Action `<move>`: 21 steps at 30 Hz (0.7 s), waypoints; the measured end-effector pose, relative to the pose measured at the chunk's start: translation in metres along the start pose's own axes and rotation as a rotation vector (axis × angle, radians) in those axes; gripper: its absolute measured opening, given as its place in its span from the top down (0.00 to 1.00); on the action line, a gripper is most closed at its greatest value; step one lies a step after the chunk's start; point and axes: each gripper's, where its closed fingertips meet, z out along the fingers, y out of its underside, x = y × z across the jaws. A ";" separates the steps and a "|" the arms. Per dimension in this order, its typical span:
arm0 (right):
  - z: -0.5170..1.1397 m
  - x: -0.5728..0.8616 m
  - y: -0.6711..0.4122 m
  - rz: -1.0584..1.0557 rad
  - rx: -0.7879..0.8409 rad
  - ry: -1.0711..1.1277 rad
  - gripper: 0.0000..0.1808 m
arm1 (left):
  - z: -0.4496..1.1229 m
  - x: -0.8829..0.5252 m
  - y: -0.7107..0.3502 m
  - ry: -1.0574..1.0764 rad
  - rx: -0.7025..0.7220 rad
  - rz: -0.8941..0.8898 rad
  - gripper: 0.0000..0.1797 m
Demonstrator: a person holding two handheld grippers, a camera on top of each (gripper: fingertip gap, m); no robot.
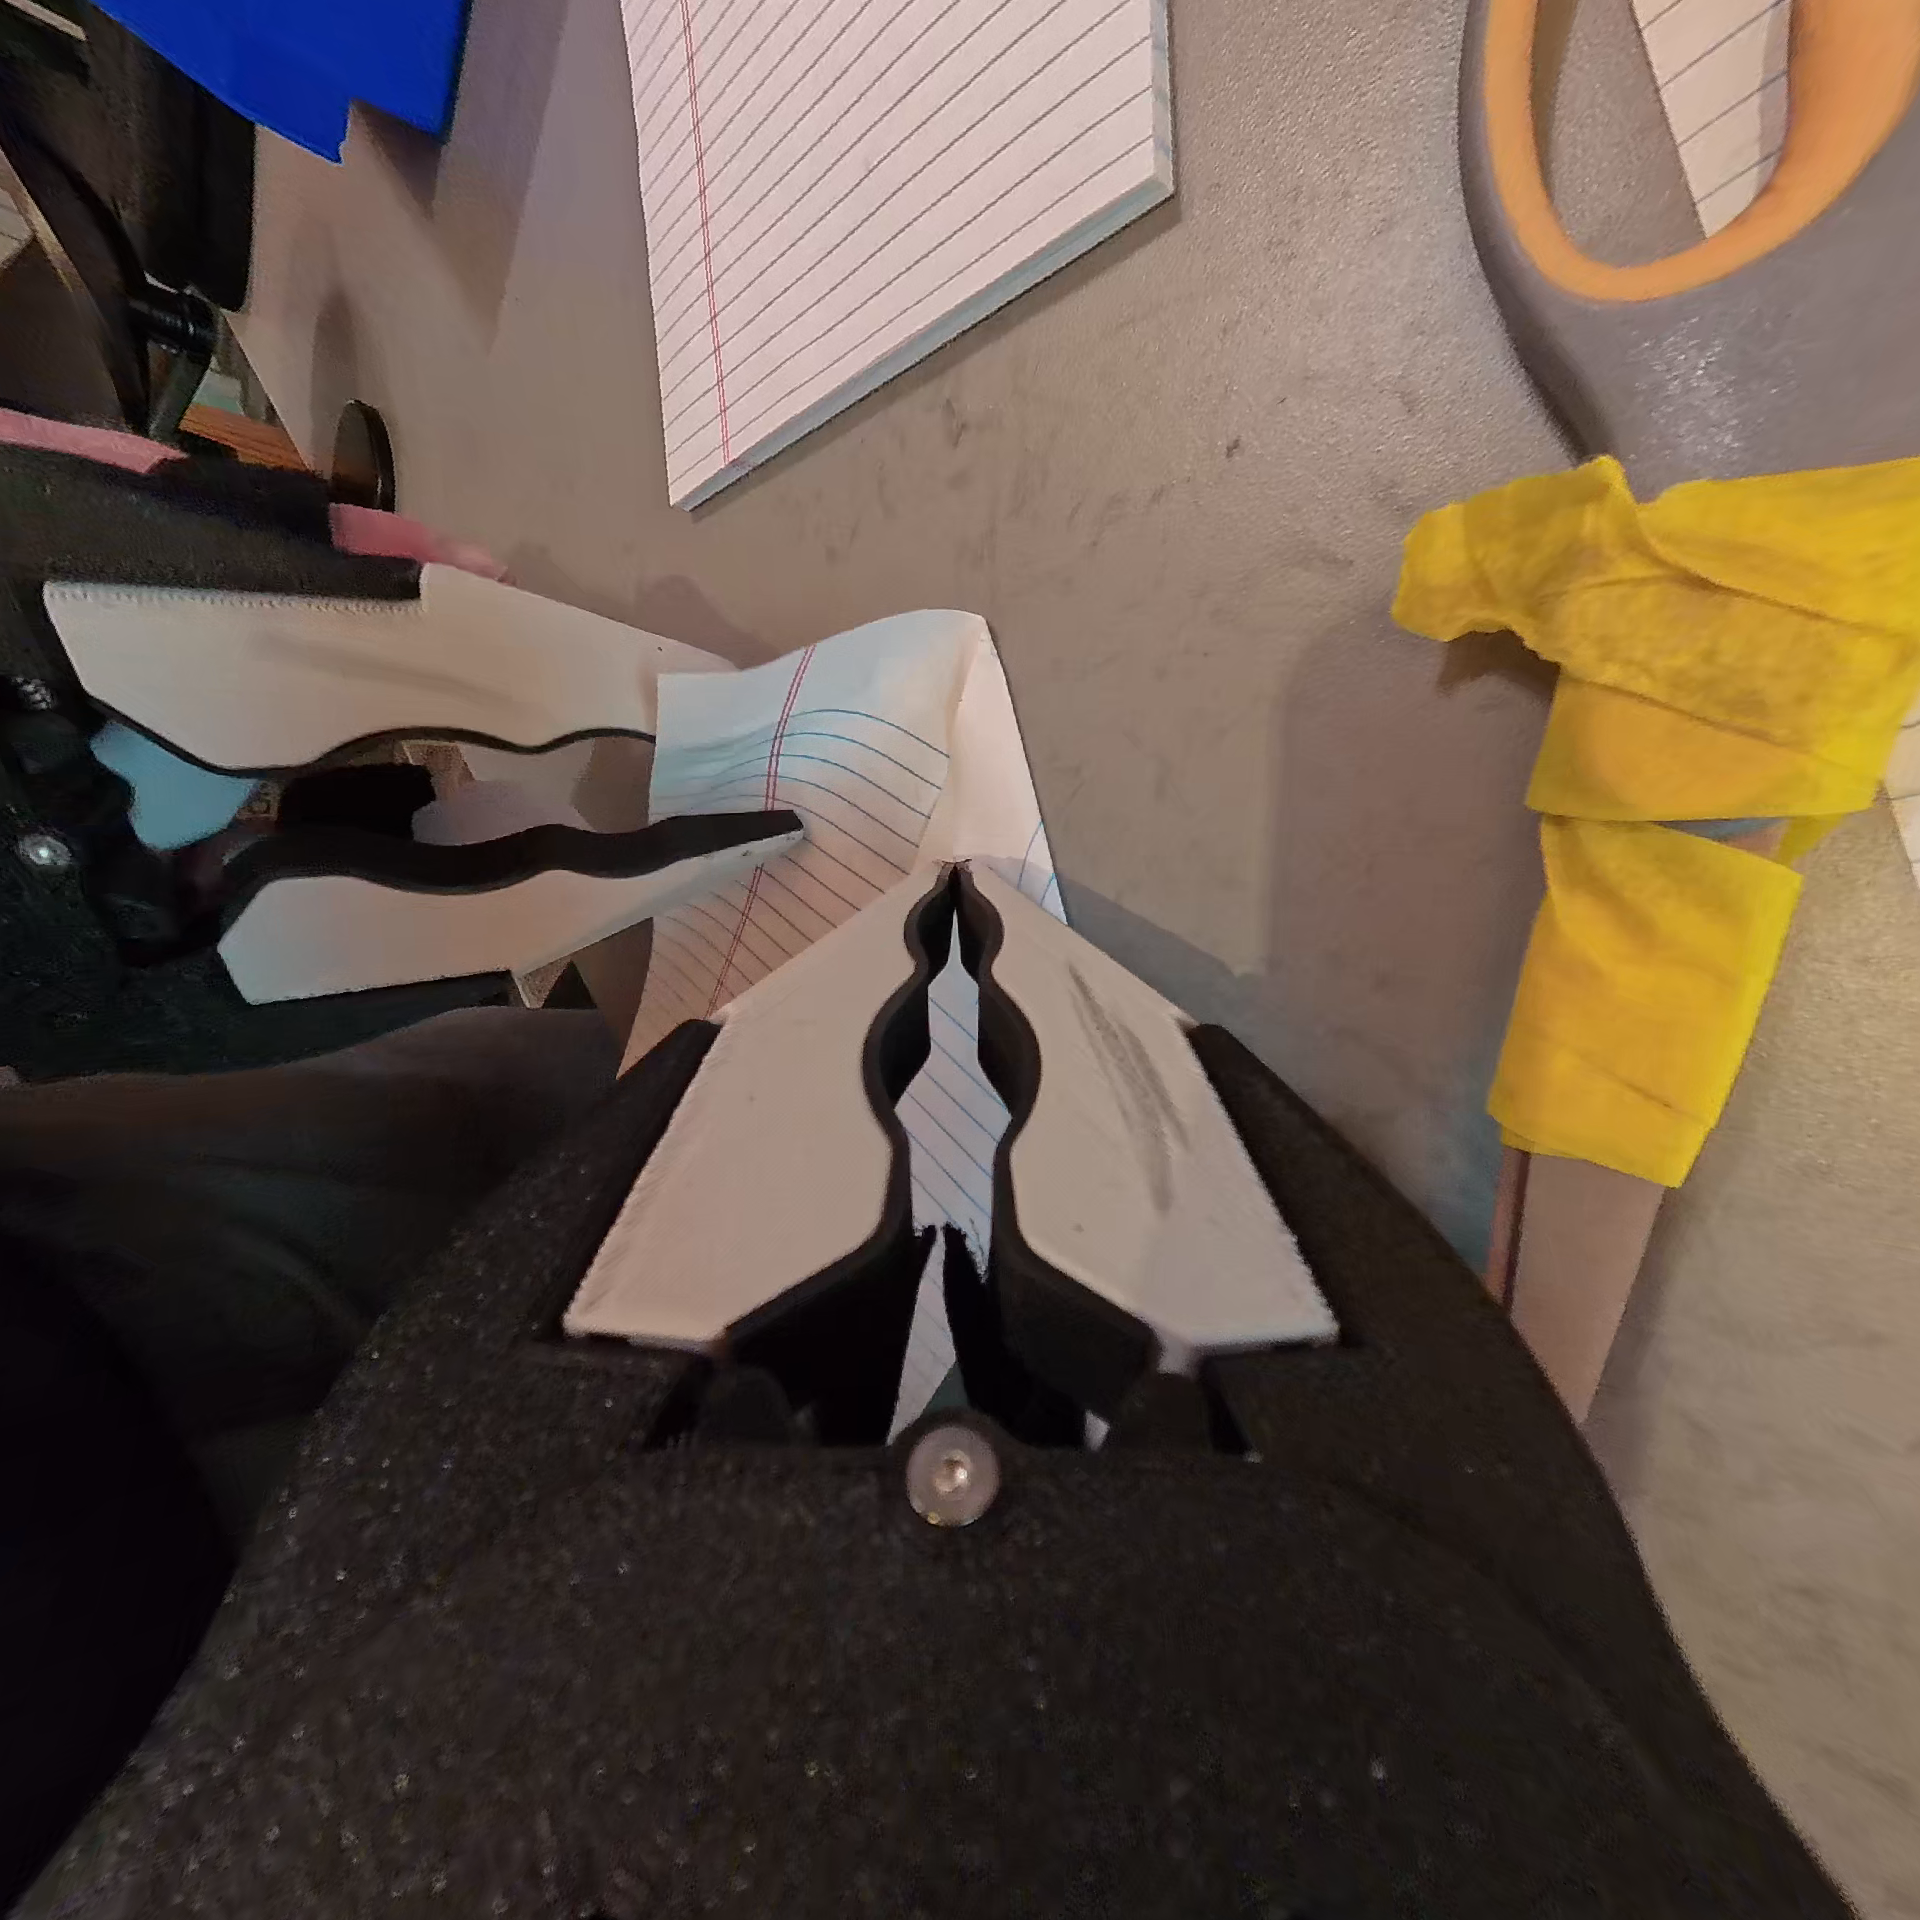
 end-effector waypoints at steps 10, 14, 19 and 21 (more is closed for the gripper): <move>0.000 0.000 0.000 0.029 0.008 -0.020 1.00 | 0.001 0.010 -0.001 -0.050 0.012 0.266 0.86; 0.000 0.000 -0.001 0.036 0.008 -0.025 1.00 | 0.001 0.011 -0.002 -0.046 -0.019 0.314 0.87; -0.001 0.000 -0.001 0.044 0.011 -0.032 1.00 | 0.002 0.009 -0.002 -0.043 -0.061 0.317 0.87; -0.002 0.000 0.000 0.041 0.013 -0.032 1.00 | 0.003 0.007 -0.002 -0.049 -0.067 0.309 0.89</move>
